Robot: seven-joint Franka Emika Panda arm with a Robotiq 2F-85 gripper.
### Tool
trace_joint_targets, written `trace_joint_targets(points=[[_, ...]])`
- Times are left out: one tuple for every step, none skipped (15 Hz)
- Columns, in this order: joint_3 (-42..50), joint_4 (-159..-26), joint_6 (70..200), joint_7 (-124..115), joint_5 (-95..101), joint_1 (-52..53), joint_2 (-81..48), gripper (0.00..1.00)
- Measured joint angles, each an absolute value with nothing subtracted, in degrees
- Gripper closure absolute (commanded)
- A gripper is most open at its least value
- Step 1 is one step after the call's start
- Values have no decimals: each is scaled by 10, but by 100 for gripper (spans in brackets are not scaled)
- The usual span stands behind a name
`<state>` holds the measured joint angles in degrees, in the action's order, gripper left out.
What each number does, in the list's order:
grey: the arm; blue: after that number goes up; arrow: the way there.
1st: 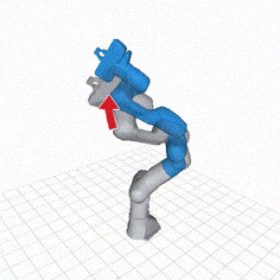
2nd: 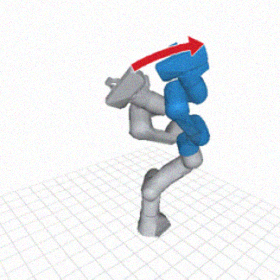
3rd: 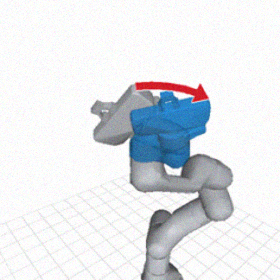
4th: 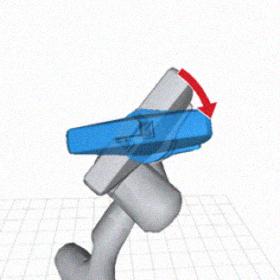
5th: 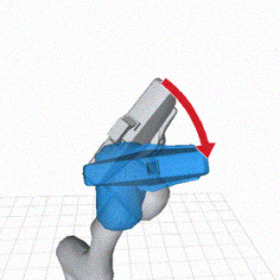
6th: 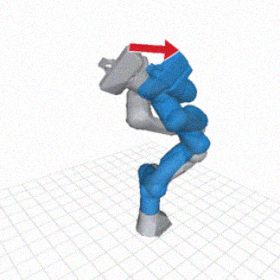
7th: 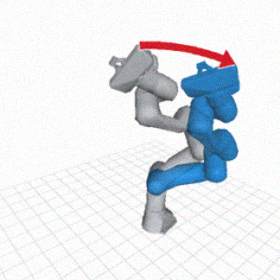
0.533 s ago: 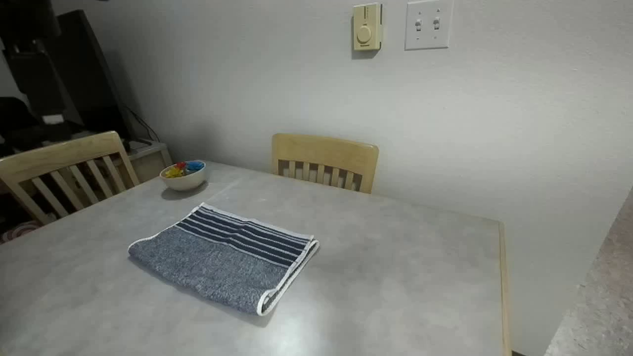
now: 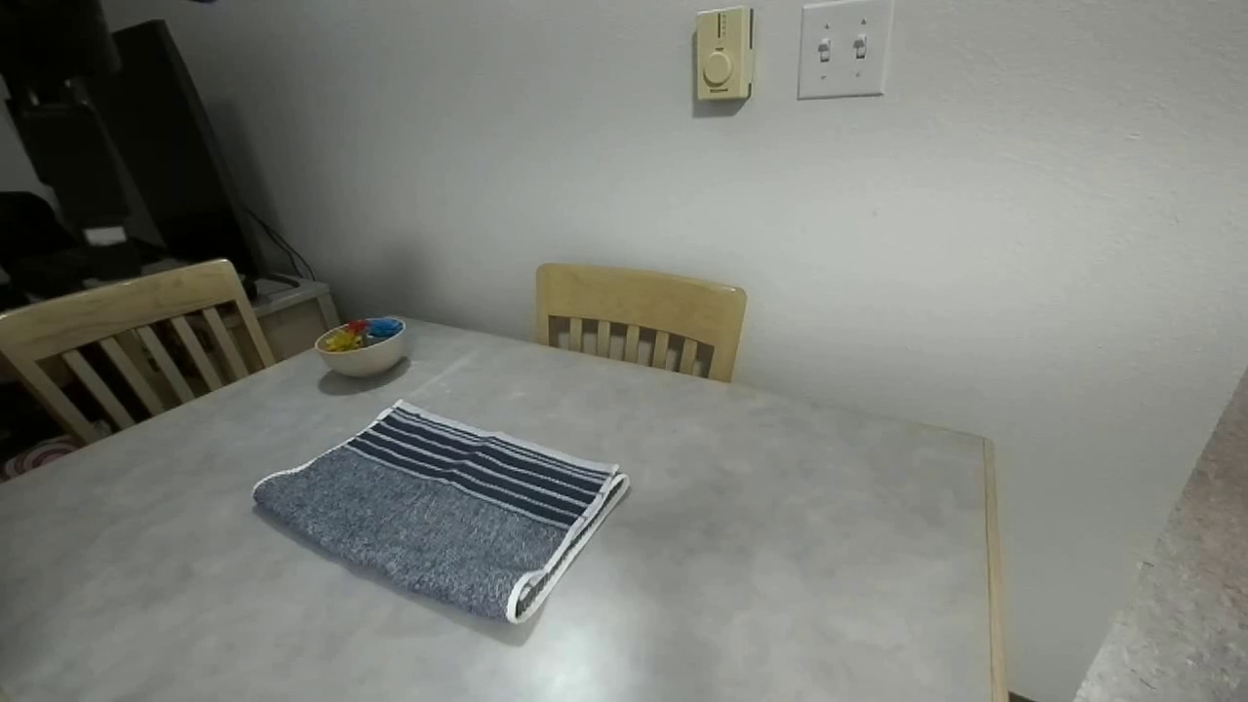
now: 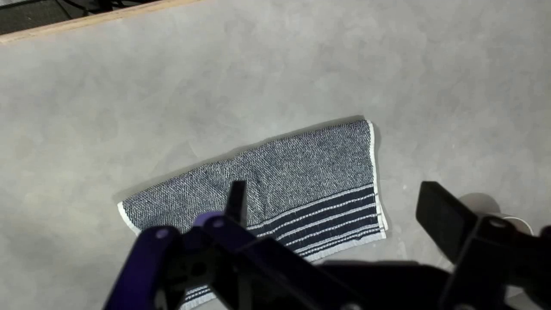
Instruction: Fold the towel
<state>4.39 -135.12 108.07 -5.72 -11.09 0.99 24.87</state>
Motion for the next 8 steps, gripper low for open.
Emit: trace_joint_targets(points=[[44, -1351, 1081, -57, -111, 10, 249, 0], [44, -1351, 1081, -57, -111, 10, 249, 0], [44, -1351, 1081, -57, -111, 10, 249, 0], [44, -1351, 1081, -57, -111, 10, 249, 0], [43, -1351, 1081, -57, -111, 10, 249, 0], [41, -1351, 1082, -57, -111, 10, 248, 0], [37, -1352, 1088, -57, -111, 10, 245, 0], [30, -1352, 1096, -58, -111, 10, 240, 0]])
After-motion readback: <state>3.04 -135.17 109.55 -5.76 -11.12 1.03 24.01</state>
